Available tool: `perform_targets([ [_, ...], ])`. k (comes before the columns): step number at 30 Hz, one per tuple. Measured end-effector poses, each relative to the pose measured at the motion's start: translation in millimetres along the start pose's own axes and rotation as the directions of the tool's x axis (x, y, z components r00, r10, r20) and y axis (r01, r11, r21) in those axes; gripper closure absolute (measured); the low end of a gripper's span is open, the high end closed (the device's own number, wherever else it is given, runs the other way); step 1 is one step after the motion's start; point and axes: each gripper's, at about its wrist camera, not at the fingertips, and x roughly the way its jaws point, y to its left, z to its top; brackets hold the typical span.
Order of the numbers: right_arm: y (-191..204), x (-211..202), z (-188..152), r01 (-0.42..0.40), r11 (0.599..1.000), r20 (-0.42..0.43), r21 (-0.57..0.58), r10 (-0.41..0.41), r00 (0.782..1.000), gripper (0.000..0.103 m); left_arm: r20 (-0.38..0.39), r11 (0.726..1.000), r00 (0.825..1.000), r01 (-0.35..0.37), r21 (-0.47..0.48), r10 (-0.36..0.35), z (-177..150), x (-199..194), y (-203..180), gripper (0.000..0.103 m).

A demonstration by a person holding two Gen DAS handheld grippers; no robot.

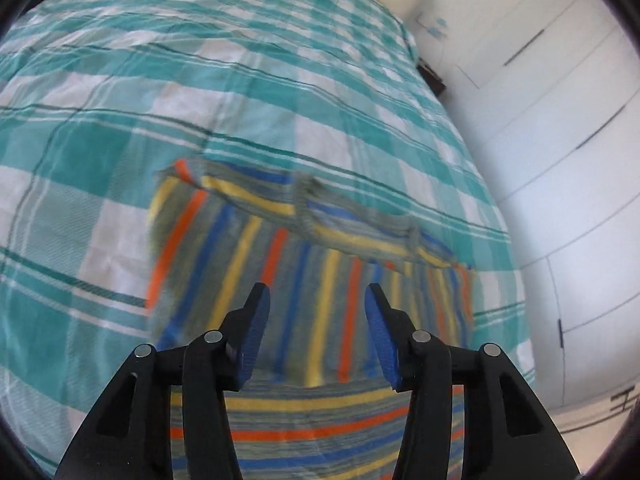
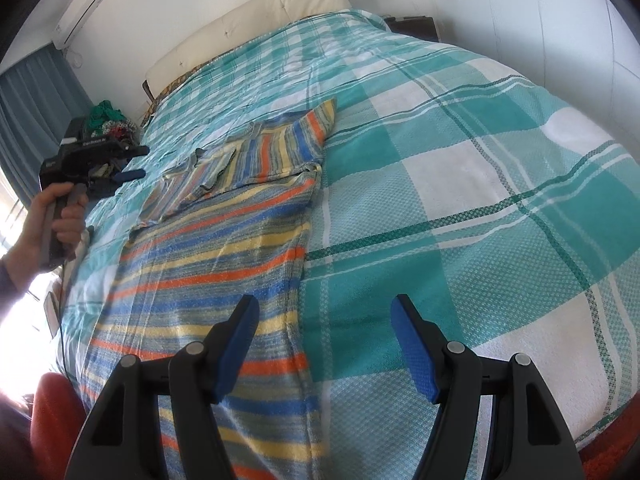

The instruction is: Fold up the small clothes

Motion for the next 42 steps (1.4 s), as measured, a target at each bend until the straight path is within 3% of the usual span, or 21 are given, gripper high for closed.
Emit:
perform_targets([
  [3,-2,8,1,-0.013,1.000,-0.024,0.022,0.014,1.000,0.035,-0.096,0.986,0.984,-0.143,0.085,0.151,-24,28,30,0.073],
  [4,-1,9,1,-0.015,1.000,-0.031,0.024,0.016,0.999,0.035,-0.149,0.982,0.972,-0.172,0.080,0.182,-36,40,45,0.087],
  [6,1,10,1,-0.015,1.000,-0.034,0.016,0.016,0.999,0.035,-0.102,0.996,0.991,-0.090,-0.001,0.089,-49,30,70,0.094],
  [9,5,11,-1,-0.004,1.000,-0.040,-0.012,0.003,0.999,0.035,-0.086,0.995,0.995,-0.050,-0.084,0.042,-53,6,77,0.094],
  [10,6,11,-1,0.004,1.000,-0.043,-0.021,-0.005,0.999,0.035,-0.070,0.996,0.996,-0.058,-0.064,0.053,-56,-5,73,0.079],
  [11,8,9,0,0.012,0.999,-0.046,-0.033,-0.013,0.999,0.035,-0.049,0.997,0.996,-0.074,-0.035,0.073,-60,-17,68,0.051],
  [13,16,3,3,0.016,0.997,-0.034,-0.077,-0.018,0.999,0.035,0.017,0.993,0.993,-0.116,0.014,0.116,-74,-42,65,0.025],
  [14,22,-1,4,0.022,0.994,-0.021,-0.110,-0.025,0.999,0.035,0.047,0.990,0.989,-0.139,0.032,0.137,-83,-54,67,0.021],
  [17,34,-3,2,0.051,0.981,0.003,-0.185,-0.051,0.999,0.033,0.077,0.973,0.971,-0.230,0.035,0.227,-111,-79,80,0.021],
  [20,32,9,-1,0.072,0.980,-0.026,-0.185,-0.078,0.997,0.032,0.133,0.952,0.944,-0.305,0.003,0.302,-135,-96,102,0.019],
  [23,29,11,2,0.097,0.982,-0.030,-0.159,-0.103,0.994,0.032,0.167,0.927,0.913,-0.375,-0.014,0.371,-152,-97,122,0.014],
  [25,30,7,7,0.099,0.985,-0.025,-0.141,-0.103,0.994,0.032,0.148,0.915,0.904,-0.403,-0.018,0.401,-160,-86,137,0.013],
  [26,33,6,10,0.095,0.985,-0.027,-0.141,-0.100,0.995,0.032,0.127,0.910,0.902,-0.413,-0.018,0.412,-163,-78,144,0.013],
  [28,44,6,18,0.079,0.986,-0.060,-0.145,-0.089,0.994,0.032,0.169,0.916,0.904,-0.401,0.012,0.393,-174,-74,148,0.010],
  [31,65,19,30,0.016,0.996,-0.194,-0.093,-0.034,0.980,0.032,0.157,0.911,0.904,-0.409,0.041,0.399,-171,-66,143,0.002],
  [33,85,31,38,-0.080,0.997,-0.268,-0.011,0.074,0.961,0.032,0.158,0.906,0.900,-0.420,0.059,0.407,-172,-64,141,0.001],
  [35,110,43,51,-0.225,0.971,-0.302,0.079,0.238,0.923,0.032,0.158,0.904,0.898,-0.424,0.061,0.411,-172,-63,141,0.001],
  [37,136,59,72,-0.292,0.951,-0.307,0.101,0.309,0.900,0.032,0.160,0.904,0.898,-0.424,0.061,0.410,-172,-64,140,0.001],
  [39,156,77,94,-0.282,0.958,-0.284,0.051,0.285,0.915,0.033,0.165,0.904,0.898,-0.423,0.062,0.408,-172,-64,141,0.001],
  [41,168,98,116,-0.236,0.972,-0.229,0.000,0.230,0.946,0.042,0.170,0.905,0.898,-0.421,0.064,0.406,-173,-64,141,0.001],
  [42,172,111,125,-0.228,0.974,-0.219,-0.012,0.220,0.951,0.050,0.173,0.905,0.898,-0.421,0.064,0.405,-173,-64,141,0.001],
])
